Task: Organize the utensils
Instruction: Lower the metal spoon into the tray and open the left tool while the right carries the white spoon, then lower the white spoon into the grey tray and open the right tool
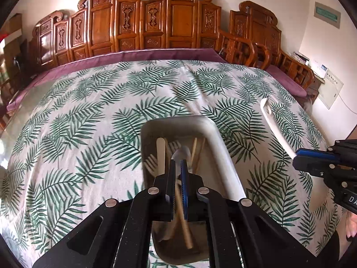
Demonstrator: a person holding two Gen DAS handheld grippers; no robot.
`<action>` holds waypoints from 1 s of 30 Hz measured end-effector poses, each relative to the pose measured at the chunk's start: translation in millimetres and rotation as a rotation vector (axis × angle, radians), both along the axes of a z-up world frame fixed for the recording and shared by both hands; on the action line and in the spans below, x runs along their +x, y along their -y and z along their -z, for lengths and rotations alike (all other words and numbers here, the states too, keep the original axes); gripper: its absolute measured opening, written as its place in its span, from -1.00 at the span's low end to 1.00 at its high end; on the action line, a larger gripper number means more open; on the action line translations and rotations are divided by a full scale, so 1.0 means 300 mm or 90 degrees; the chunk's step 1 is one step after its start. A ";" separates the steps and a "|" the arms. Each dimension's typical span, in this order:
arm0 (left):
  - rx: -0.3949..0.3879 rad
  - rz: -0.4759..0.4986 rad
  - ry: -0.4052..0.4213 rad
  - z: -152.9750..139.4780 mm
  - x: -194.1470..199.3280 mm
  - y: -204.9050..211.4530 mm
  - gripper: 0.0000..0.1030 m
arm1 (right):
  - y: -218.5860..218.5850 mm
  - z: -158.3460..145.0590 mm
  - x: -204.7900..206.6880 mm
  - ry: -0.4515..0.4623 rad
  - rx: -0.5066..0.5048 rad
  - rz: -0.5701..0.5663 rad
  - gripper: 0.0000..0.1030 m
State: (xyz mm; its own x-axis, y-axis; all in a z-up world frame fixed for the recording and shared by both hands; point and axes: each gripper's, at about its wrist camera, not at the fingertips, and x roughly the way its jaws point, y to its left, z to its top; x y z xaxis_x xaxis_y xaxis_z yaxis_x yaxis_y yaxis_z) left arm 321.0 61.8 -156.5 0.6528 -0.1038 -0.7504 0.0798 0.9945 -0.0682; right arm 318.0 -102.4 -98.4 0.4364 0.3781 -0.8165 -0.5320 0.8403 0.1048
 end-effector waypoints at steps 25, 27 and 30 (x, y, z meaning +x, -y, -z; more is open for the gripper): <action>0.015 -0.062 0.028 -0.039 -0.035 -0.259 -0.40 | -0.284 0.100 0.100 -0.057 0.065 0.019 -0.79; 0.015 -0.062 0.027 -0.038 -0.039 -0.264 -0.40 | -0.289 0.116 0.103 -0.063 0.062 0.024 -0.79; 0.015 -0.060 0.027 -0.038 -0.041 -0.263 -0.40 | -0.288 0.135 0.110 -0.066 0.060 0.033 -0.79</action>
State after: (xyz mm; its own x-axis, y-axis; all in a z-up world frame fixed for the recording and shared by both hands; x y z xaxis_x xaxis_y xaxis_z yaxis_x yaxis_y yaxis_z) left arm 308.8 140.7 -145.3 0.6899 -0.0233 -0.7235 -0.0124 0.9990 -0.0439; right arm 351.0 -15.9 -139.0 0.3727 0.4337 -0.8203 -0.4702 0.8504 0.2360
